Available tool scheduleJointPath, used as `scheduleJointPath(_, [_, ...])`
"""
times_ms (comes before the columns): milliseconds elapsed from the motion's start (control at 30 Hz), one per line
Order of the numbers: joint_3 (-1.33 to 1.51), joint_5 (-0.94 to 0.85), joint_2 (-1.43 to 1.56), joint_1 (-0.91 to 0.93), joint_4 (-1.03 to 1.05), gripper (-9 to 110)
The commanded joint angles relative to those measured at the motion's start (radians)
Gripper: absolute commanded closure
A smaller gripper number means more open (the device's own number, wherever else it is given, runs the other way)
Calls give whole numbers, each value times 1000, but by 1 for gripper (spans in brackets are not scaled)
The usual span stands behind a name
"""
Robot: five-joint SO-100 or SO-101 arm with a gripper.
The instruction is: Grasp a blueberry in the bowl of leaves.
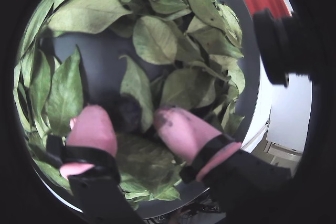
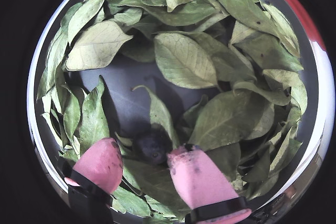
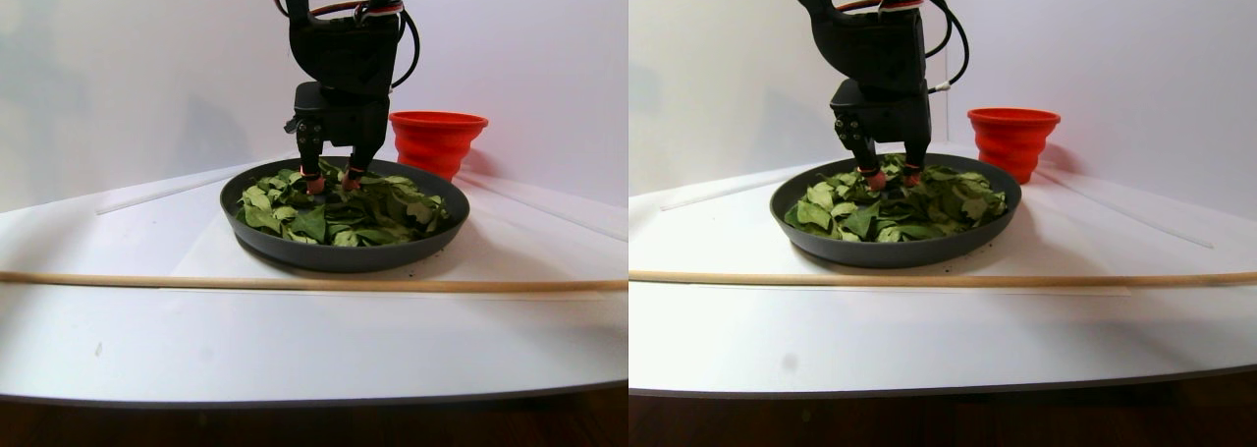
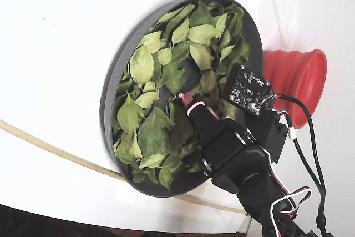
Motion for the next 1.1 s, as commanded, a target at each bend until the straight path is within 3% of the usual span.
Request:
scheduleJointPath(0, [-31,-5,-3,18,-25,84])
scheduleJointPath(1067, [-83,6,-112,23,-84,84])
